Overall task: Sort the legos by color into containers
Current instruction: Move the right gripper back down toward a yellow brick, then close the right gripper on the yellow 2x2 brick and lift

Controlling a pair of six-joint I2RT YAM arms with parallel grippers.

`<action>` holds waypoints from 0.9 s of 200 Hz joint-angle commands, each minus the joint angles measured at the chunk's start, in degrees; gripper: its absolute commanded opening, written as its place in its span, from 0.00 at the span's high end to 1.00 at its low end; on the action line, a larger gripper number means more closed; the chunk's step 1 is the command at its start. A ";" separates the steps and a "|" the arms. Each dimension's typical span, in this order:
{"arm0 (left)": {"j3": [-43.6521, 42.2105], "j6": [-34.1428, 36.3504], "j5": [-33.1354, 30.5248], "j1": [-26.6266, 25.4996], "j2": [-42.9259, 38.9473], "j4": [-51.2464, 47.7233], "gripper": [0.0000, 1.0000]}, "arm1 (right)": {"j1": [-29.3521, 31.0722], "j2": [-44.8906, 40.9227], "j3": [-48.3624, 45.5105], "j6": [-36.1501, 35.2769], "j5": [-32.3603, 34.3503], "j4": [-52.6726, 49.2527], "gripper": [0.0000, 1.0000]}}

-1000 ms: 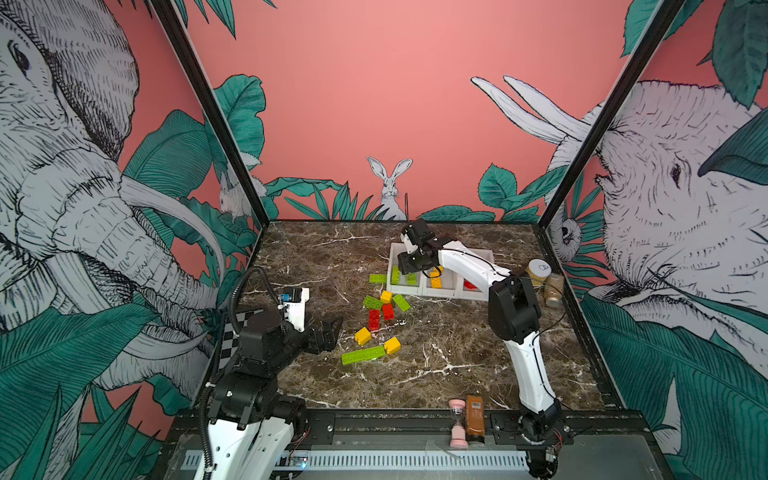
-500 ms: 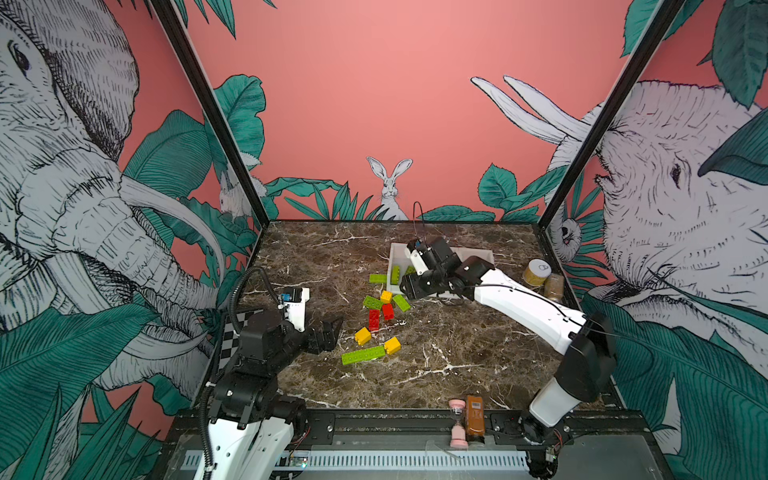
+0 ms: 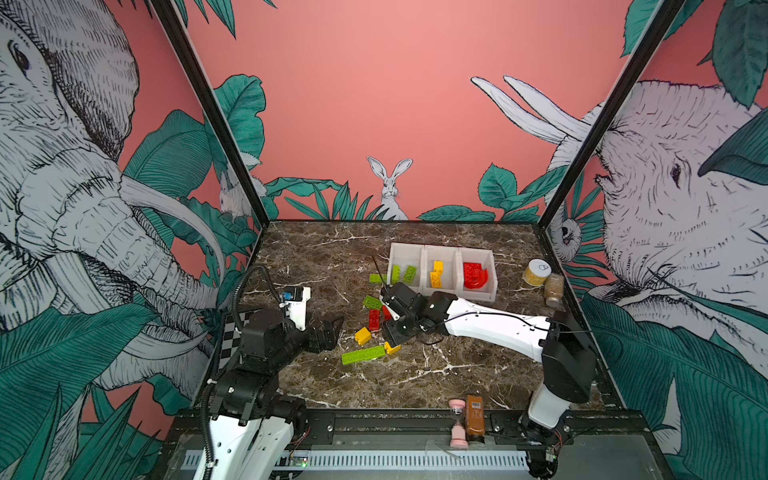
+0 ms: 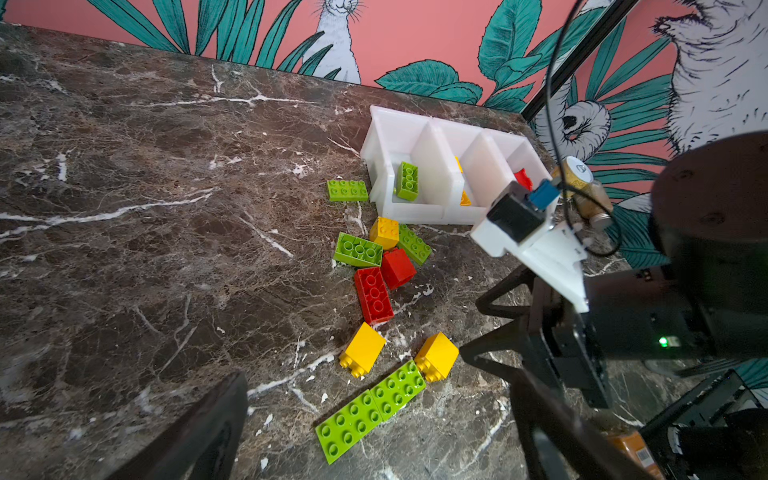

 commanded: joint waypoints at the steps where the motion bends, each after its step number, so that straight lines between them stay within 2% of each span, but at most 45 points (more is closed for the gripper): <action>1: -0.19 -0.03 0.73 -0.32 0.17 -0.06 0.01 | 0.92 3.36 0.93 1.27 1.28 1.09 0.34; 94: -0.17 -0.03 0.48 -0.37 -0.10 -0.15 0.01 | 1.05 8.69 0.08 3.42 3.37 3.36 0.34; 148: -0.18 -0.07 -0.08 -0.43 -0.01 -0.29 0.01 | 1.03 8.17 -1.88 2.72 3.73 3.95 0.41; 180: -0.17 -0.16 -0.09 -0.41 -0.37 -0.27 0.01 | 0.83 8.23 -1.77 2.60 3.71 4.43 0.50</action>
